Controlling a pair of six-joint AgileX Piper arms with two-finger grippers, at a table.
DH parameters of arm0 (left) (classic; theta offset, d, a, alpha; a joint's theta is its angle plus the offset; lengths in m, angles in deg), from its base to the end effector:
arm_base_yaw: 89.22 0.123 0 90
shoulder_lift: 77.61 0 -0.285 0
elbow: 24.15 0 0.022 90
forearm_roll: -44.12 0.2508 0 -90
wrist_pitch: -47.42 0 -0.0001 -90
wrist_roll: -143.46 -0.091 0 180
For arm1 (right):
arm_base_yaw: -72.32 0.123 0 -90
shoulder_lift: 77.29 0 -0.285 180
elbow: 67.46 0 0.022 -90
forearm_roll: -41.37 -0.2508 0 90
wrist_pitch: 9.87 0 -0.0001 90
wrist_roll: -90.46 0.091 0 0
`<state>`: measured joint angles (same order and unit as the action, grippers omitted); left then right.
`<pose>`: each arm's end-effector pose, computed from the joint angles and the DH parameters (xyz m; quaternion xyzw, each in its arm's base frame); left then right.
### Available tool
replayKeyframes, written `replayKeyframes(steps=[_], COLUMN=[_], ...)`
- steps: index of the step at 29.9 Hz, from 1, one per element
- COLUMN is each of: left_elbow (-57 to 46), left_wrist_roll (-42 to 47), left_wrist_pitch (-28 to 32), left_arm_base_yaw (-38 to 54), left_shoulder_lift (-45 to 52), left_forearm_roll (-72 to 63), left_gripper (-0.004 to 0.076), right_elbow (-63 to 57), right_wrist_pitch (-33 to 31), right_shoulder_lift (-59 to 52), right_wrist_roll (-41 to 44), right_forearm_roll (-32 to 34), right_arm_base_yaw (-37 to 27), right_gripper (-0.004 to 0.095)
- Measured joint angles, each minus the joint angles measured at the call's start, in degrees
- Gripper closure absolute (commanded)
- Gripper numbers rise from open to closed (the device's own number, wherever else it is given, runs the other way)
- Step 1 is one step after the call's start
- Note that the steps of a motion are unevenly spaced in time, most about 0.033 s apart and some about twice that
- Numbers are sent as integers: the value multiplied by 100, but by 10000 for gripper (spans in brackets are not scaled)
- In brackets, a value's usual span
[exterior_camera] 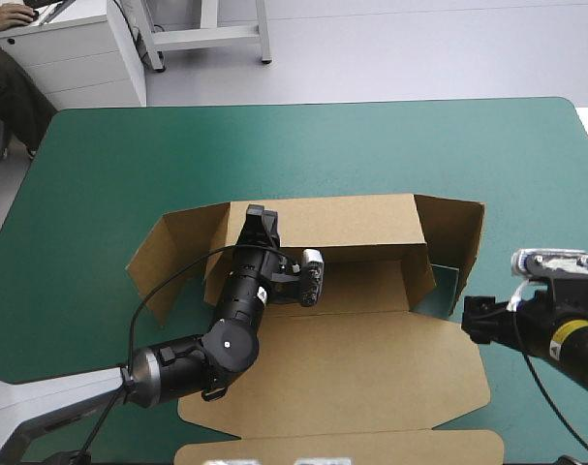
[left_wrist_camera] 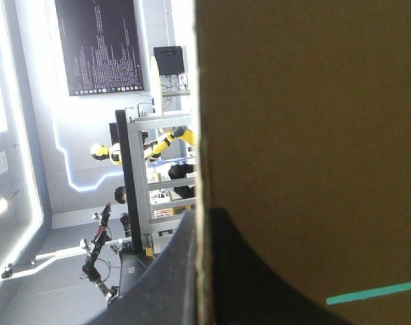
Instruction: Fold the box
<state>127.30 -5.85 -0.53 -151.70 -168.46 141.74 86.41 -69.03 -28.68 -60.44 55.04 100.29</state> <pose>0.1939 -0.2271 0.2819 0.6019 0.5092 0.3672 0.4936 0.1082 0.0365 0.3630 -0.0071 0.9137 0.0821 0.3979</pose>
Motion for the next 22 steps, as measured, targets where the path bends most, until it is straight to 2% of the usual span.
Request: replayKeyframes(steps=[6,10,12,16,20,22], left_elbow=[0,0,0,0,0,0], left_wrist_roll=[-17,-17,-21,-21,-21,-21], left_wrist_pitch=[-7,-7,-7,-7,-7,-7], left_arm_base_yaw=[0,0,0,0,0,0], left_shoulder_lift=[0,0,0,0,0,0], left_forearm_roll=[0,0,0,0,0,0], left_gripper=[734,734,734,734,734,734], right_elbow=[1391,2373,2817,3687,4564,4905], right_wrist_pitch=[-171,-269,-308,-411,-875,-1106], right_shoulder_lift=[1038,1869,2270,3173,4077,4510], right_wrist_roll=[143,-215,-566,-1568,-2518,-2781], right_forearm_roll=[544,544,289,-792,-1855,-2175], right_arm_base_yaw=[-41,-462,-826,-1840,-2652,-2889], right_gripper=[85,117,117,117,117,117])
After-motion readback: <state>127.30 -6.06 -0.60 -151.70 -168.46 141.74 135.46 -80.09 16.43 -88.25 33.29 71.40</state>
